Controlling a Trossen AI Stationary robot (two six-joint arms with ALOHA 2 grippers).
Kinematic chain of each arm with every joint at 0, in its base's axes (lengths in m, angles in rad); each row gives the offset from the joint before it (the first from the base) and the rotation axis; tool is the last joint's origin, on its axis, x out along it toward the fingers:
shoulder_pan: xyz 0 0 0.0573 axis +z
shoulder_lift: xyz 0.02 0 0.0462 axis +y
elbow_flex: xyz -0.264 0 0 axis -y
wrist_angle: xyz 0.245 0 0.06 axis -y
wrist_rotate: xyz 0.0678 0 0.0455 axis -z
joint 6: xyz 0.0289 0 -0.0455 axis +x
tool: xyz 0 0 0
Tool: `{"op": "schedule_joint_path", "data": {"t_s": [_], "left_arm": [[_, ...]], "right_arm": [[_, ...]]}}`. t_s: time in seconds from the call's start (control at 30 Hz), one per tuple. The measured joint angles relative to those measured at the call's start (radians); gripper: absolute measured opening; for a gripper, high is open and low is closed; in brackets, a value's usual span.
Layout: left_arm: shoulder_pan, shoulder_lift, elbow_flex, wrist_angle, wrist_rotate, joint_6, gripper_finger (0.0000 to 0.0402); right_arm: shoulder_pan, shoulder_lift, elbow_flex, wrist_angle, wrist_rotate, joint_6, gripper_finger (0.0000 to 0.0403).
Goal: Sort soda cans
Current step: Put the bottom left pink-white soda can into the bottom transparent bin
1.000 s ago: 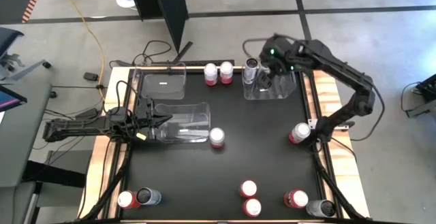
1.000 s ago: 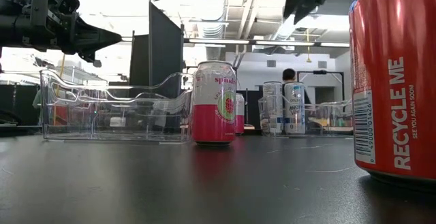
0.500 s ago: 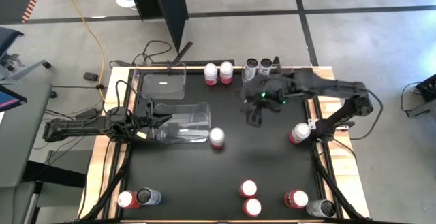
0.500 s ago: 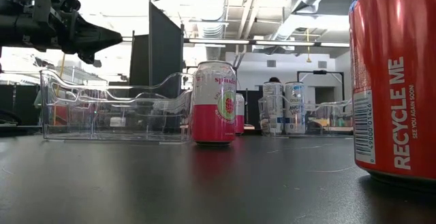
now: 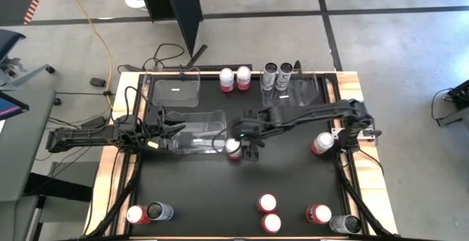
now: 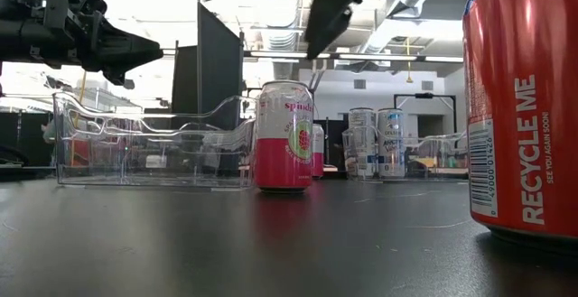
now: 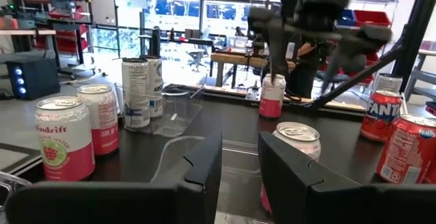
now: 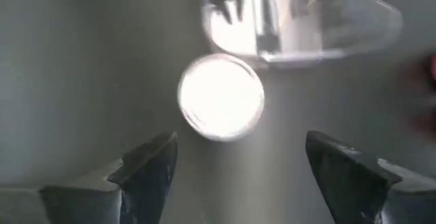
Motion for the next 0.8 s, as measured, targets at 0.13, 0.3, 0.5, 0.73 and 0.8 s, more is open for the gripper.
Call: {"op": "schedule_joint_path", "data": {"t_s": [0.13, 0.3, 0.5, 0.73, 0.8], "left_arm": [[0.000, 0.000, 0.000, 0.000, 0.000, 0.003, 0.0093], [0.000, 0.000, 0.000, -0.001, 0.000, 0.002, 0.0093], [0.000, 0.000, 0.000, 0.000, -0.001, 0.003, 0.0093], [0.000, 0.000, 0.000, -0.003, -0.001, 0.003, 0.0093], [0.000, 0.000, 0.000, -0.002, -0.001, 0.003, 0.0093]], "right_arm": [[-0.004, 0.039, 0.000, 0.057, -0.020, -0.014, 0.0347], [-0.025, 0.055, 0.001, 0.075, -0.066, -0.002, 0.0354], [-0.029, 0.098, 0.001, 0.085, -0.105, -0.003, 0.0361], [-0.030, 0.138, 0.001, 0.121, -0.111, -0.004, 0.0362], [-0.031, 0.145, 0.001, 0.124, -0.111, 0.002, 0.0362]]}}
